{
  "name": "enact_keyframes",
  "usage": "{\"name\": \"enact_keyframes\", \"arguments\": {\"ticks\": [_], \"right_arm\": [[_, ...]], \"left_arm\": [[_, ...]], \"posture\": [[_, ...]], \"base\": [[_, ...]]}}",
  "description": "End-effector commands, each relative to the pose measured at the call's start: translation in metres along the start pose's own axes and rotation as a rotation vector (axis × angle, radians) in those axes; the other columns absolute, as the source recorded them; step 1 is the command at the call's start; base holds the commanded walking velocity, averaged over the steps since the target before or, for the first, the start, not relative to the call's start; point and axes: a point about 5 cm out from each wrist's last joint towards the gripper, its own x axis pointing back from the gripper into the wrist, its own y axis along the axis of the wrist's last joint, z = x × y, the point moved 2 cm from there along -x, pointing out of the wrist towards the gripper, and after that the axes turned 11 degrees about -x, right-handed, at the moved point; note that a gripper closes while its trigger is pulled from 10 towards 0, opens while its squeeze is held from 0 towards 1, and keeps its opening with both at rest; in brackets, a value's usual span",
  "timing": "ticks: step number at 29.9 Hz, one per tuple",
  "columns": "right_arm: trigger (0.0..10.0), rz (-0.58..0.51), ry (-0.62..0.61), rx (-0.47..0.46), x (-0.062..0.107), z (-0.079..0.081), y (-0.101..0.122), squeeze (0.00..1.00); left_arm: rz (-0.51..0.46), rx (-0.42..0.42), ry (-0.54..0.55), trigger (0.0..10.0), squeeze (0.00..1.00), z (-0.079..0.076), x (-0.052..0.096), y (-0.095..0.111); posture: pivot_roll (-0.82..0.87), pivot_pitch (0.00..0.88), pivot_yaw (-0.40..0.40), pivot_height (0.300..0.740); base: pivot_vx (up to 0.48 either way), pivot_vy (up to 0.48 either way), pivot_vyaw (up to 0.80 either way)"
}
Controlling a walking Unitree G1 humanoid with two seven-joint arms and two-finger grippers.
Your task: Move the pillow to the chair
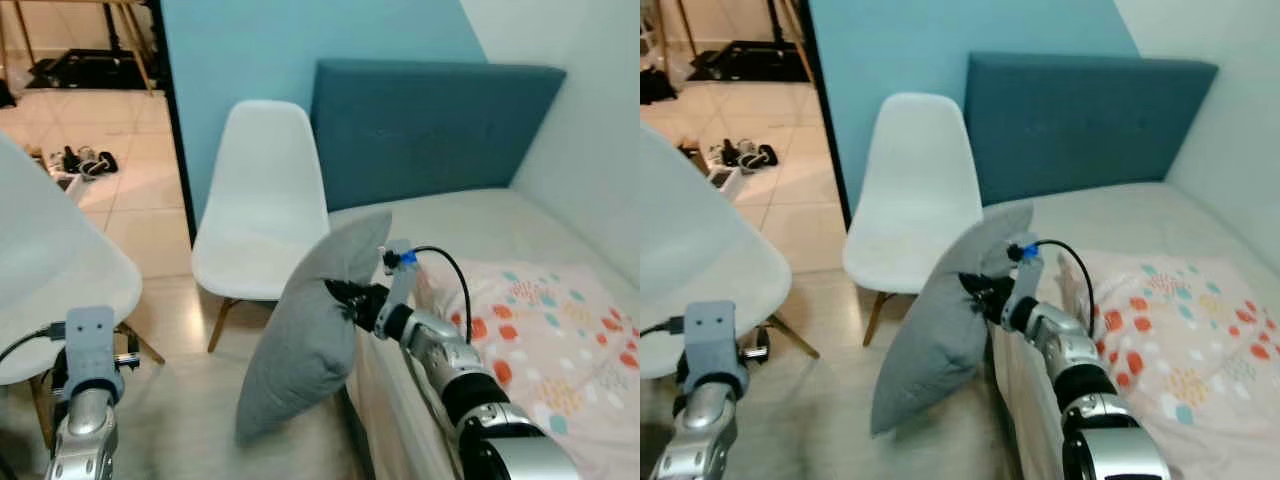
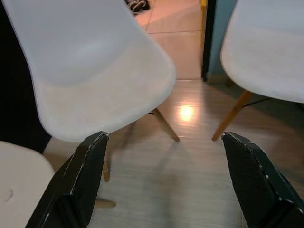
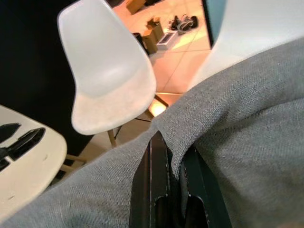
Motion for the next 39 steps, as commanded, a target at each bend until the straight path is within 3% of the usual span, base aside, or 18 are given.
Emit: {"name": "enact_keyframes", "arguments": {"ticks": [1, 6, 7, 15, 23, 26, 32, 39], "right_arm": [[0.0, -0.040, 0.004, 0.066, -0.003, 0.002, 0.015, 0.00], [0.0, 0.028, -0.070, 0.171, -0.003, -0.005, 0.007, 0.00], [10.0, 0.063, -0.108, 0.206, -0.003, -0.008, 0.004, 0.00], [10.0, 0.050, -0.156, 0.216, -0.003, -0.013, 0.005, 0.00], [10.0, 0.012, -0.129, 0.217, -0.002, -0.012, 0.011, 0.00], [10.0, 0.024, -0.116, 0.280, -0.003, -0.010, 0.014, 0.00], [10.0, 0.007, -0.121, 0.277, -0.003, -0.010, 0.019, 0.00], [10.0, -0.011, -0.122, 0.265, -0.004, -0.009, 0.024, 0.00]], "left_arm": [[-0.012, 0.009, -0.026, 10.0, 0.00, -0.005, 0.000, -0.001], [-0.012, 0.024, -0.054, 10.0, 0.00, -0.012, 0.001, -0.005], [-0.008, 0.029, -0.060, 10.0, 0.00, -0.014, 0.001, -0.007], [0.003, 0.086, -0.080, 10.0, 0.00, -0.021, 0.002, -0.011], [-0.064, 0.103, -0.099, 10.0, 0.00, -0.024, -0.001, 0.004], [-0.095, 0.101, -0.093, 10.0, 0.00, -0.022, -0.004, 0.012], [-0.113, 0.100, -0.090, 10.0, 0.00, -0.020, -0.006, 0.016], [-0.157, 0.085, -0.103, 10.0, 0.00, -0.023, -0.005, 0.027]], "posture": [[0.06, 0.000, -0.105, 0.740], [0.06, 0.000, -0.106, 0.740], [0.07, 0.000, -0.108, 0.740], [0.07, 0.000, -0.111, 0.740], [0.07, 0.000, -0.111, 0.740], [0.07, 0.000, -0.110, 0.740], [0.07, 0.000, -0.110, 0.740], [0.06, 0.000, -0.110, 0.740]], "base": [[0.000, 0.000, 0.73], [0.320, 0.000, 0.37], [0.379, 0.000, 0.00], [0.455, 0.000, 0.00], [0.480, 0.000, 0.00], [0.480, 0.000, 0.79], [0.480, 0.000, 0.66], [0.480, 0.000, 0.00]]}}
